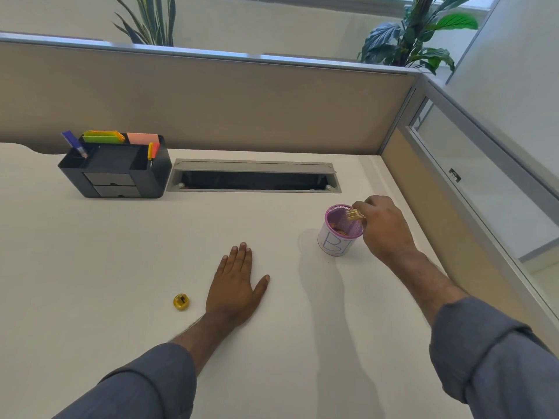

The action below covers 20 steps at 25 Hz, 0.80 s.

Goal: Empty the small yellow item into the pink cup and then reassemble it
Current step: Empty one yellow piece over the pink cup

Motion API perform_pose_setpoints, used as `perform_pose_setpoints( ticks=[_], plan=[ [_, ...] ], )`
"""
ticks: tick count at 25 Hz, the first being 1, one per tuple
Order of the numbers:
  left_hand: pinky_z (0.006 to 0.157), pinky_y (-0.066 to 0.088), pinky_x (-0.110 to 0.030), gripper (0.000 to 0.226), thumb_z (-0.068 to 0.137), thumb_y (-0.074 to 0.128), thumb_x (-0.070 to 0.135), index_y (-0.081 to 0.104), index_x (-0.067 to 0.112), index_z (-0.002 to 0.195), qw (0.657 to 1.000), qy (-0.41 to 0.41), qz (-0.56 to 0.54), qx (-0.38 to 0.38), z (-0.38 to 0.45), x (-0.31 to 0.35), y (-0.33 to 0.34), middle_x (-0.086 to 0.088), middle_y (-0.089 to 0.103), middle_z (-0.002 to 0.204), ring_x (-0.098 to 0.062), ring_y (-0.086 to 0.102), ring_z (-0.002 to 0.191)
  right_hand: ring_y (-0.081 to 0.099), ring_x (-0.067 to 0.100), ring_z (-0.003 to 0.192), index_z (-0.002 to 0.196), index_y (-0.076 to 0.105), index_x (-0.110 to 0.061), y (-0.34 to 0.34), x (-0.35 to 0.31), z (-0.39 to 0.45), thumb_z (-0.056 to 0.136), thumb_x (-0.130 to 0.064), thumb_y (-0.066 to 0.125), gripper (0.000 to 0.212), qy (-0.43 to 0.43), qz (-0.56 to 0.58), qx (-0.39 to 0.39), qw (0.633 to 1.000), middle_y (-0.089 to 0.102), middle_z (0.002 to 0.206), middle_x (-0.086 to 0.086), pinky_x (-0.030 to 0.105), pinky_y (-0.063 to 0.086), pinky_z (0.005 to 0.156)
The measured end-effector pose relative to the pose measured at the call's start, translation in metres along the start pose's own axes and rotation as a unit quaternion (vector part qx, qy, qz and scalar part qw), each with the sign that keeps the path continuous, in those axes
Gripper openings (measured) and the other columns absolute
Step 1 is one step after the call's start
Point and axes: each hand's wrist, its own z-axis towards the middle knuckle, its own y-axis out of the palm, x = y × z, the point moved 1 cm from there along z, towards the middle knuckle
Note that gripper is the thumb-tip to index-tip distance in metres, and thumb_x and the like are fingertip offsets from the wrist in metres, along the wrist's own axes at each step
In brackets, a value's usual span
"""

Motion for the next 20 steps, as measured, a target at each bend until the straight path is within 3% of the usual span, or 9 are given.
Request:
perform_pose_setpoints(
  ticks=[10, 14, 17, 20],
  plan=[
    [0.125, -0.005, -0.032, 0.084, 0.093, 0.012, 0.065, 0.001, 0.013, 0.158, 1.000, 0.003, 0.007, -0.009, 0.000, 0.001, -0.001, 0.000, -0.005, 0.169, -0.013, -0.008, 0.155, 0.055, 0.033, 0.102, 0.121, 0.067, -0.007, -0.009, -0.006, -0.003, 0.085, 0.004, 0.061, 0.038, -0.020, -0.040, -0.053, 0.998, 0.066, 0.105, 0.016, 0.040, 0.049, 0.079],
    [0.124, -0.008, -0.032, 0.082, 0.096, 0.016, 0.062, -0.003, 0.012, 0.158, 1.000, 0.003, 0.010, -0.027, 0.000, 0.001, -0.003, -0.002, -0.007, 0.169, -0.015, -0.010, 0.155, 0.057, 0.035, 0.098, 0.115, 0.069, -0.005, -0.017, -0.010, -0.002, 0.085, 0.003, 0.061, 0.032, -0.021, -0.068, -0.029, 0.997, 0.067, 0.101, 0.018, 0.039, 0.048, 0.075],
    [0.124, -0.008, -0.032, 0.081, 0.097, 0.020, 0.060, -0.004, 0.012, 0.158, 0.999, 0.004, 0.003, -0.041, 0.001, 0.002, -0.007, -0.002, -0.008, 0.169, -0.016, -0.011, 0.155, 0.058, 0.039, 0.097, 0.116, 0.068, -0.003, -0.020, -0.010, 0.002, 0.086, 0.004, 0.061, 0.032, 0.053, -0.012, 0.033, 0.998, 0.067, 0.102, 0.022, 0.040, 0.049, 0.074],
    [0.125, -0.006, -0.033, 0.080, 0.098, 0.022, 0.059, -0.002, 0.012, 0.158, 0.999, 0.007, -0.013, -0.049, 0.000, 0.001, -0.014, -0.002, -0.006, 0.169, -0.016, -0.010, 0.155, 0.061, 0.038, 0.101, 0.118, 0.068, -0.007, -0.017, -0.008, 0.001, 0.086, 0.003, 0.065, 0.034, 0.141, 0.120, 0.063, 0.981, 0.069, 0.110, 0.020, 0.036, 0.048, 0.079]
  ],
)
